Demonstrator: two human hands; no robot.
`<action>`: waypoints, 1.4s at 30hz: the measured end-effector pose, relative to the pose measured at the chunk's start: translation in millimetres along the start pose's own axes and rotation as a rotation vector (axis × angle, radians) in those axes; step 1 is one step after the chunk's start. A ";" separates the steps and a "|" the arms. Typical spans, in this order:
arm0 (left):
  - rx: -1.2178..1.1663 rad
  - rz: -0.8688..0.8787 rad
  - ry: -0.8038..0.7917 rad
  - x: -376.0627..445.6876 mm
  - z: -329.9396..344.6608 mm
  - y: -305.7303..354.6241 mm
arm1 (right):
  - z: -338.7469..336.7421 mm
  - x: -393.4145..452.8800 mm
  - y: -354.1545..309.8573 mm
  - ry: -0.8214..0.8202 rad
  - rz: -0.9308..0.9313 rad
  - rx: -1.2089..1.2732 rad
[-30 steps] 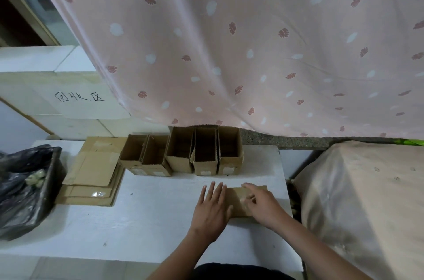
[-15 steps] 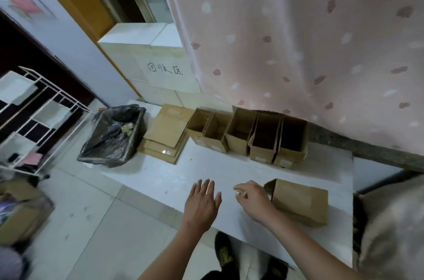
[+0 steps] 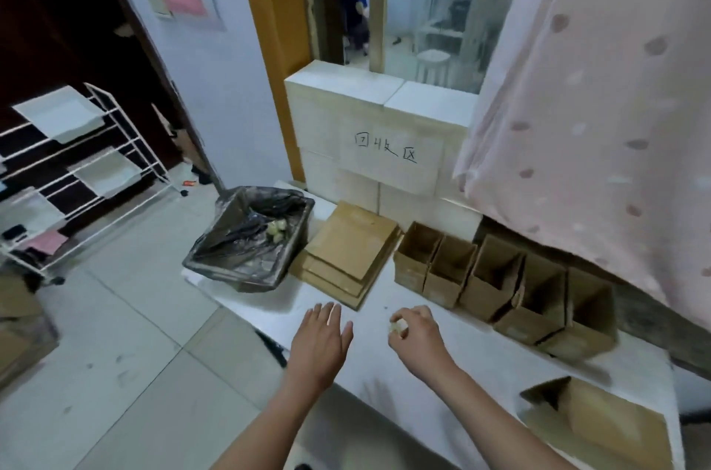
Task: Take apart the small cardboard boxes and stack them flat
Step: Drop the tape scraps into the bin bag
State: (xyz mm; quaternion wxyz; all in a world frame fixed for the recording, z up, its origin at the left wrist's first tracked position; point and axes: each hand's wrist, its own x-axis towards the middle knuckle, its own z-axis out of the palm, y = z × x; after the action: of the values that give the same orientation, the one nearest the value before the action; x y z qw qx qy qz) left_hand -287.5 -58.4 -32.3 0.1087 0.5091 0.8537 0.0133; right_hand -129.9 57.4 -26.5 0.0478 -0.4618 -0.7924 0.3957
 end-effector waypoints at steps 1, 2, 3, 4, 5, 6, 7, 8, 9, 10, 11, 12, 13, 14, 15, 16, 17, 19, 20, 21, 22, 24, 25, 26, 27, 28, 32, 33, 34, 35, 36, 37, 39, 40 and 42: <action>-0.014 0.008 0.013 3.4 -5.4 -18.9 | 14.1 5.0 -15.6 0.006 -0.009 -0.033; -0.024 0.013 0.027 4.9 -10.7 -41.0 | 30.6 9.2 -33.9 0.002 -0.015 -0.055; -0.032 0.018 0.044 5.5 -15.7 -61.8 | 45.8 11.8 -51.4 -0.005 -0.009 -0.070; -0.044 0.017 0.057 5.7 -20.7 -82.1 | 59.3 13.1 -68.7 -0.008 -0.003 -0.086; -0.064 0.011 0.066 3.8 -25.1 -101.0 | 71.6 13.0 -84.9 -0.005 0.000 -0.095; -0.082 0.005 0.078 2.1 -29.4 -117.1 | 81.2 13.8 -98.9 0.002 -0.001 -0.095; -0.096 -0.004 0.084 1.4 -34.6 -131.8 | 88.6 16.4 -111.9 0.005 -0.011 -0.095; -0.110 -0.012 0.086 3.1 -40.0 -146.1 | 94.6 22.0 -124.6 0.003 -0.027 -0.103; -0.124 -0.017 0.087 6.5 -44.8 -160.1 | 99.5 30.3 -136.4 0.001 -0.044 -0.117; -0.131 -0.019 0.094 11.3 -47.5 -173.5 | 103.6 40.0 -147.9 -0.006 -0.060 -0.135; -0.136 -0.022 0.105 16.0 -49.5 -186.0 | 107.3 49.7 -159.3 -0.013 -0.070 -0.155; -0.132 -0.027 0.117 20.2 -50.2 -198.0 | 110.9 59.0 -170.6 -0.013 -0.079 -0.169; -0.127 -0.033 0.122 23.7 -51.1 -208.7 | 114.9 67.8 -180.7 -0.008 -0.093 -0.177; -0.129 -0.041 0.124 26.4 -51.6 -218.0 | 118.8 75.9 -190.4 -0.001 -0.106 -0.178; -0.135 -0.051 0.122 28.3 -51.8 -226.9 | 123.2 83.8 -199.7 0.005 -0.115 -0.176; -0.147 -0.063 0.122 30.0 -52.0 -235.6 | 127.6 91.5 -208.9 0.008 -0.121 -0.172; -0.158 -0.078 0.121 31.2 -52.5 -244.5 | 132.1 99.4 -217.6 0.010 -0.129 -0.165; -0.160 -0.095 0.120 37.7 -55.6 -264.4 | 142.5 121.4 -234.3 0.016 -0.160 -0.139; -0.160 -0.104 0.120 43.6 -58.6 -275.5 | 148.5 134.5 -242.8 0.015 -0.179 -0.133; -0.167 -0.115 0.117 51.6 -62.0 -287.2 | 154.5 148.7 -250.5 0.014 -0.195 -0.137; -0.171 -0.123 0.112 61.6 -64.4 -299.3 | 160.5 163.5 -257.5 0.011 -0.200 -0.145; -0.152 -0.123 0.093 81.4 -68.0 -321.4 | 171.2 190.0 -267.6 0.015 -0.179 -0.137; -0.138 -0.122 0.090 91.2 -69.4 -331.2 | 175.9 202.4 -270.8 0.027 -0.171 -0.120; -0.125 -0.123 0.087 100.7 -70.5 -340.4 | 180.6 214.4 -273.5 0.043 -0.163 -0.099; -0.116 -0.124 0.076 109.1 -71.7 -349.0 | 185.5 225.6 -275.7 0.059 -0.150 -0.079; -0.101 -0.116 0.061 117.6 -73.0 -357.3 | 190.8 236.5 -277.7 0.075 -0.131 -0.077; -0.082 -0.097 0.003 156.7 -78.8 -387.3 | 217.9 285.0 -285.3 0.116 -0.079 -0.192; -0.084 -0.096 -0.011 167.4 -80.1 -393.5 | 225.3 298.1 -287.3 0.116 -0.069 -0.229; -0.089 -0.090 -0.025 178.0 -80.2 -399.2 | 232.8 311.2 -289.0 0.111 -0.062 -0.277; -0.092 -0.081 -0.040 187.5 -79.2 -404.6 | 240.3 322.9 -290.3 0.095 -0.061 -0.326; -0.092 -0.071 -0.053 195.8 -77.7 -409.7 | 247.8 333.1 -291.9 0.075 -0.070 -0.377; -0.092 -0.060 -0.062 202.5 -76.5 -414.1 | 254.7 340.8 -293.1 0.054 -0.081 -0.431; -0.094 -0.040 -0.077 212.2 -75.8 -421.6 | 265.4 350.5 -295.1 0.008 -0.075 -0.533; -0.093 -0.029 -0.083 215.4 -76.2 -424.9 | 270.8 353.0 -295.5 -0.016 -0.065 -0.577; -0.081 0.005 -0.089 221.4 -77.5 -431.8 | 282.4 356.3 -295.8 -0.044 -0.046 -0.635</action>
State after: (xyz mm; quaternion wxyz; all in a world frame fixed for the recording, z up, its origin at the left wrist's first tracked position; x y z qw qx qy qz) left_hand -778.4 -66.4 -52.4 0.1670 0.5066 0.8455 0.0256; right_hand -662.5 89.9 -123.8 -0.1072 -0.4269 -0.8873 0.1374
